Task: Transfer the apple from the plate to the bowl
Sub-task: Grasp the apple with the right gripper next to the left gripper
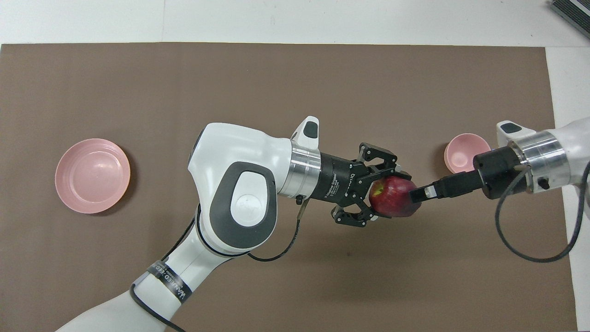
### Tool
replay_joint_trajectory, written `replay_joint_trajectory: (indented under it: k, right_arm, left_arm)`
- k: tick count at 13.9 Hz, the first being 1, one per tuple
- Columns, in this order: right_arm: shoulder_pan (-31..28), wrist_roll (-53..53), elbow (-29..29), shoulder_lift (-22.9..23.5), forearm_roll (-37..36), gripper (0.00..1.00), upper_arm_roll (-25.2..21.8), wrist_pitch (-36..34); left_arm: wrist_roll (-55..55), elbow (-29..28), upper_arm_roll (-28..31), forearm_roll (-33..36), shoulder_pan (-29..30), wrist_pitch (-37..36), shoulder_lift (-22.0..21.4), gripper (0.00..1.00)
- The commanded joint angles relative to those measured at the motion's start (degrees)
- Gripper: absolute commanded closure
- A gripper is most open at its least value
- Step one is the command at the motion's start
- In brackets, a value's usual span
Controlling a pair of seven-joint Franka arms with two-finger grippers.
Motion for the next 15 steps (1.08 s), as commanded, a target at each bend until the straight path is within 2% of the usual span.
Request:
replay_joint_trajectory:
  k: [1, 10, 11, 12, 13, 15]
  right_arm:
    - [-0.53, -2.61, -2.95, -2.41, -0.81, 0.0, 0.36, 0.34]
    - [0.0, -2.43, -4.19, -3.12, -0.81, 0.0, 0.36, 1.13]
    - [0.0, -1.82, -4.19, -3.12, -0.9, 0.24, 0.36, 1.05]
    - [0.0, -0.51, -4.1, -3.12, -0.98, 0.43, 0.36, 1.05]
    - [0.09, -0.15, -4.01, -3.04, -0.98, 0.56, 0.45, 1.05]
    - [0.18, -0.15, -3.92, -2.95, -1.42, 0.71, 0.45, 1.13]
  left_arm:
    - [-1.3, -0.01, -0.08, -2.31, -0.25, 1.08, -0.14, 1.0]
    - [-1.04, 0.25, -1.49, -2.49, -2.19, 3.81, -0.23, 1.0]
    - [-1.12, 0.25, -1.49, -2.41, -2.27, 3.81, -0.23, 1.0]
    - [-1.04, 0.25, -1.49, -2.49, -2.8, 4.07, -0.23, 1.0]
    - [-1.12, 0.16, -1.49, -2.49, -2.98, 4.25, -0.31, 1.0]
    - [-1.13, 0.07, -1.49, -2.49, -2.98, 4.25, -0.31, 1.0]
